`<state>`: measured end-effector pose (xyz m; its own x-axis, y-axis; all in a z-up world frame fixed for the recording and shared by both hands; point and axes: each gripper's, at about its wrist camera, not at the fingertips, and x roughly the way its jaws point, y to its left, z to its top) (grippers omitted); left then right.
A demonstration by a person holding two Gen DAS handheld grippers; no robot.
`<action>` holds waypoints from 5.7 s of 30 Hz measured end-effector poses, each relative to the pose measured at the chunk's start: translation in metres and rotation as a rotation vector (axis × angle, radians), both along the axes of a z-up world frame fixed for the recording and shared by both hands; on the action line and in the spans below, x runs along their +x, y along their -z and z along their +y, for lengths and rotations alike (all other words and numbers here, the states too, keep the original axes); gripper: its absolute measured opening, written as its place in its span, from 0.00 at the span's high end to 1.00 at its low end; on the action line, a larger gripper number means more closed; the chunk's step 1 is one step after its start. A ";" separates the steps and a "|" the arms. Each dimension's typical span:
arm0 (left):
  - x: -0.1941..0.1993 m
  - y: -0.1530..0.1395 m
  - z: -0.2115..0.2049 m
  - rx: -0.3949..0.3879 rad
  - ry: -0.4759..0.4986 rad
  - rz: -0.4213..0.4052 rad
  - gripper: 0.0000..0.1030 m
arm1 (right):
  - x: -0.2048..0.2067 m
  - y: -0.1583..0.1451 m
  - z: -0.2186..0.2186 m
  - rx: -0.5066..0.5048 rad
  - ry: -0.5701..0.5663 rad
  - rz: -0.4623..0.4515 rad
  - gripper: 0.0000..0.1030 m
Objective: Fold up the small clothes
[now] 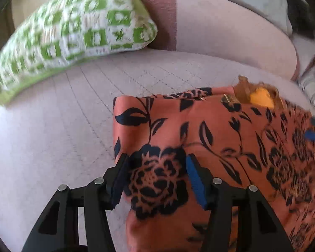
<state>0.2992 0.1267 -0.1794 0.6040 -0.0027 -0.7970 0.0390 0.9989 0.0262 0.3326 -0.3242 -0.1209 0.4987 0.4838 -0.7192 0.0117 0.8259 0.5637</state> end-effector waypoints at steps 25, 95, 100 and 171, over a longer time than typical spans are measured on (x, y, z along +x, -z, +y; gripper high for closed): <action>-0.274 -0.010 0.076 -0.359 -0.126 0.072 0.36 | -0.274 -0.017 -0.110 -0.206 0.106 0.126 0.09; -0.328 0.028 0.049 -0.239 -0.120 0.207 0.95 | -0.378 0.025 -0.121 -0.059 0.041 0.345 0.87; -0.302 -0.032 0.047 -0.325 -0.033 0.117 0.95 | -0.363 -0.010 -0.136 0.134 0.050 0.238 0.93; -0.193 -0.104 0.018 -0.267 -0.073 -0.051 0.78 | -0.225 -0.095 -0.120 -0.105 -0.073 -0.027 0.79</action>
